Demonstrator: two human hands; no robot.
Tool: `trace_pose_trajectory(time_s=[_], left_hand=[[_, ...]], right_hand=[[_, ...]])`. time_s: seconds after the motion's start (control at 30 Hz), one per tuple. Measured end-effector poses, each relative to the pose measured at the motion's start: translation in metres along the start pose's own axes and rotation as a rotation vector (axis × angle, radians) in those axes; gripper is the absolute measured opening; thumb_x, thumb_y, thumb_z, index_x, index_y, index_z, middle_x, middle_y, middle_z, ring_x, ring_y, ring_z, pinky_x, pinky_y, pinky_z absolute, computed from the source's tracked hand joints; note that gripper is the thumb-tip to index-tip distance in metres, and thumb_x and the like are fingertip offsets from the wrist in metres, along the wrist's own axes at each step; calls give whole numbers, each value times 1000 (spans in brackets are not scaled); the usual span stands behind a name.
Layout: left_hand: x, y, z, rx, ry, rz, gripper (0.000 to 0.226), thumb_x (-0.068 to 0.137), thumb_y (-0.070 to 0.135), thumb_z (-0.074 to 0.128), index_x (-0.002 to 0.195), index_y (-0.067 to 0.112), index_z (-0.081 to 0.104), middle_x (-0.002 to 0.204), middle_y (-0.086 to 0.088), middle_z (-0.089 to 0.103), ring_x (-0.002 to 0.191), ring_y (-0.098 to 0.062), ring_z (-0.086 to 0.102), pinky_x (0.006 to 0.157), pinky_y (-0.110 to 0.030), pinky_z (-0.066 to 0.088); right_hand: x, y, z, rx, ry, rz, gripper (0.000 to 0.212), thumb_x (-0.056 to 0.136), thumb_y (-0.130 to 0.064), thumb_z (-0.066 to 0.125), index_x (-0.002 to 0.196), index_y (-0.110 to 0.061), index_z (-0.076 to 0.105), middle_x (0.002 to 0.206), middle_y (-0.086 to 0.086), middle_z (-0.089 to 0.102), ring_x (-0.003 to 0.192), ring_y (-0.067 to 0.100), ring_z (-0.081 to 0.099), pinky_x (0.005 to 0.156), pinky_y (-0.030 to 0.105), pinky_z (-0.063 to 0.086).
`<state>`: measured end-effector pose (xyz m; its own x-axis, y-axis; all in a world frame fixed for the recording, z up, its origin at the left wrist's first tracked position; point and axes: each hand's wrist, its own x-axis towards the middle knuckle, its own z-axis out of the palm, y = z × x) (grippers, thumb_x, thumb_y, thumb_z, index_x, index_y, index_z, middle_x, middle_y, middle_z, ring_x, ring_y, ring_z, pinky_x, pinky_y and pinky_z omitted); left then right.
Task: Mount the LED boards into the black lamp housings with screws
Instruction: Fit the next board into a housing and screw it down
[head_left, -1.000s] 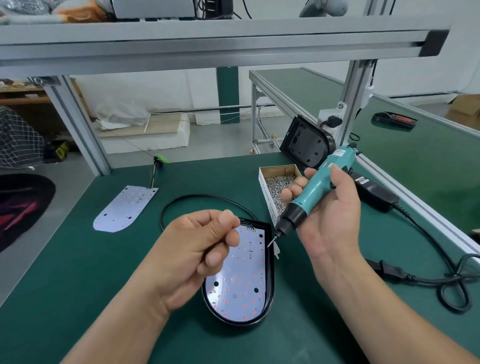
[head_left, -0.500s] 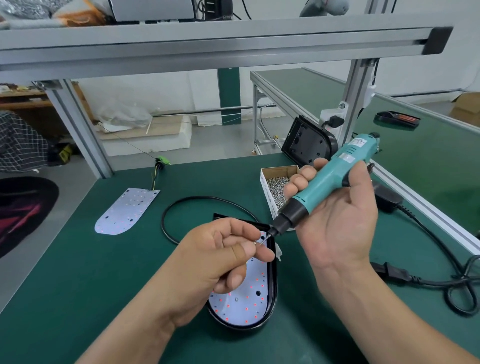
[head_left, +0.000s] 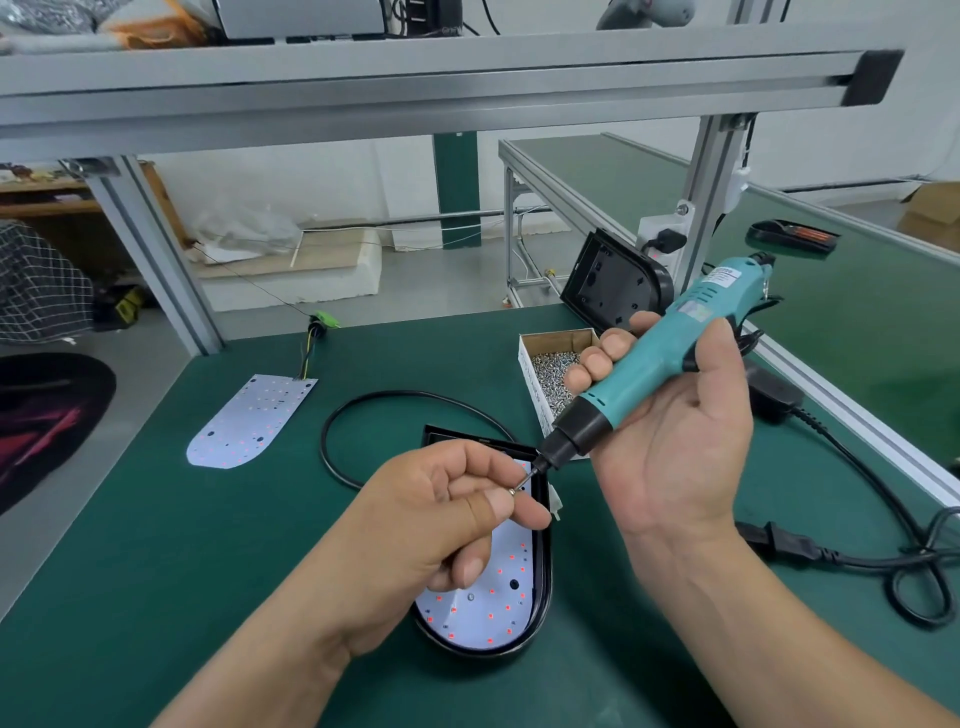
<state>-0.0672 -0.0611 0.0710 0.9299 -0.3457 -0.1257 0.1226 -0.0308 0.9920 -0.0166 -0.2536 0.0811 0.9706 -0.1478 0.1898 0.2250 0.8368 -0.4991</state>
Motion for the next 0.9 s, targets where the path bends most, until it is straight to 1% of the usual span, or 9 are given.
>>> trace_pose_trajectory(time_s=[0.5,0.6,0.67,0.77,0.9], left_hand=[[-1,1,1,34,25,-20,27,90,21,66,115,11,65,106,-10,81,45,-10,45,45,-17,35],[-1,1,1,46,46,-19,17,96,14,68,113,11,65,105,-9,81,44,-10,44,45,-17,36],[0,0,2,85,66,-14,11,103,6,64,112,12,66,103,-7,81,44,-11,44,46,-17,39],[0,-3,5,166,93,1,15,103,3,59,110,15,66,100,-3,82,45,-12,45,49,-17,43],[0,-3,8,181,121,0,17,103,5,59,112,17,66,100,0,82,45,-12,47,49,-18,43]], right_hand=[[0,2,-2,-24,-10,-3,41,107,-49,50,118,-9,51,88,12,52,75,27,53,72,40,54],[0,2,-2,-54,-8,-8,40,108,-48,49,119,-10,50,88,11,52,75,26,53,73,41,54],[0,2,-1,-87,-15,-21,40,109,-49,49,119,-10,50,88,11,53,75,26,54,75,42,55],[-2,5,1,-117,-34,-29,39,108,-49,49,119,-12,50,87,10,52,75,25,52,78,43,55],[-2,5,0,-83,-17,-6,35,106,-47,53,114,-13,52,86,9,50,73,25,50,76,41,52]])
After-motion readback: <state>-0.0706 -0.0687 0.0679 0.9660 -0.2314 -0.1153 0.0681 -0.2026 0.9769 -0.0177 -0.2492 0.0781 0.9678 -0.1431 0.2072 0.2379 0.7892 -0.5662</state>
